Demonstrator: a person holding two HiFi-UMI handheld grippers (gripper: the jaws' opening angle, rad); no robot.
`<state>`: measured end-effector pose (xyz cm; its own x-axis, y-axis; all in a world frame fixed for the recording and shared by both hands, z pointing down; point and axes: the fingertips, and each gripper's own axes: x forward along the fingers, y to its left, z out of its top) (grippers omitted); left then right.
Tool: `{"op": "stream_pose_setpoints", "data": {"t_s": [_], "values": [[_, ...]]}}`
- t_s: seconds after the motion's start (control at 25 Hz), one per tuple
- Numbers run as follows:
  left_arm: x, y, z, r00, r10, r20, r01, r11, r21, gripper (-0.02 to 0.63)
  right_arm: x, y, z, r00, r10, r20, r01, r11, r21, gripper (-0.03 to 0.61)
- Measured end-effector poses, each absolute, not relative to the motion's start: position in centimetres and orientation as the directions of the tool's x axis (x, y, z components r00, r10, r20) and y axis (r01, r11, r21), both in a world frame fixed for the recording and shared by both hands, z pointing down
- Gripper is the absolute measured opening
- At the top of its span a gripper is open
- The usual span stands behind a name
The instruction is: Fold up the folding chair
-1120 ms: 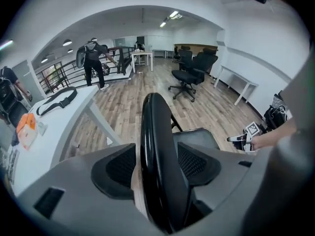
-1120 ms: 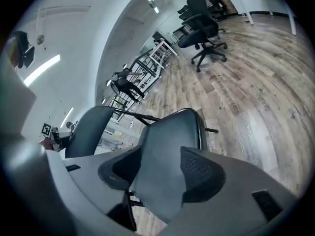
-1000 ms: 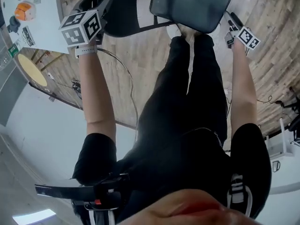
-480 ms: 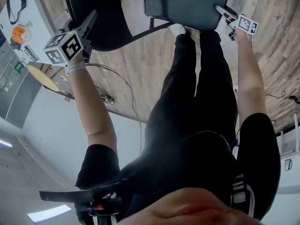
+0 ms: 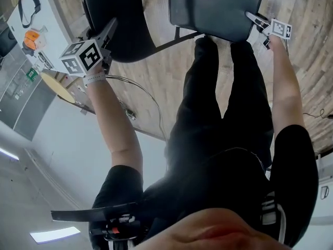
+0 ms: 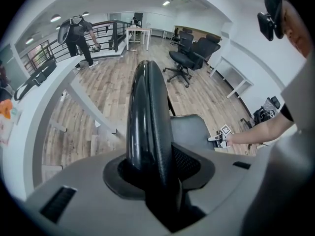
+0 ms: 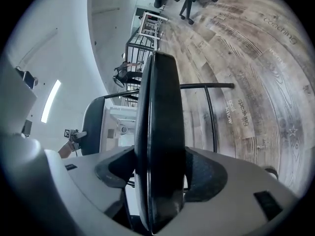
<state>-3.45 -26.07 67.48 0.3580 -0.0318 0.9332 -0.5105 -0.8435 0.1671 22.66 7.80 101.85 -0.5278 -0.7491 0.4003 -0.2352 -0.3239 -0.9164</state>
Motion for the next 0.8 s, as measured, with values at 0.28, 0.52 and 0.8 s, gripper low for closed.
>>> {"op": "stream_pose_setpoints", "data": {"t_s": [0.28, 0.52, 0.8], "values": [[-3.0, -25.2, 67.1, 0.433, 0.102, 0.896, -0.488, -0.809, 0.328, 0.087, 22.7, 7.4, 101.5, -0.474, -0.81, 0.345, -0.146, -0.314, -0.938, 0.3], [-2.2, -24.7, 64.4, 0.468, 0.162, 0.869, -0.472, -0.786, 0.4, 0.048, 21.9, 5.7, 98.1, -0.523, -0.806, 0.276, -0.137, -0.24, -0.961, 0.281], [-2.9, -25.1, 60.6, 0.459, 0.163, 0.874, -0.489, -0.774, 0.401, 0.048, 19.4, 3.3, 90.5, -0.548, -0.811, 0.204, -0.122, -0.164, -0.979, 0.25]]}}
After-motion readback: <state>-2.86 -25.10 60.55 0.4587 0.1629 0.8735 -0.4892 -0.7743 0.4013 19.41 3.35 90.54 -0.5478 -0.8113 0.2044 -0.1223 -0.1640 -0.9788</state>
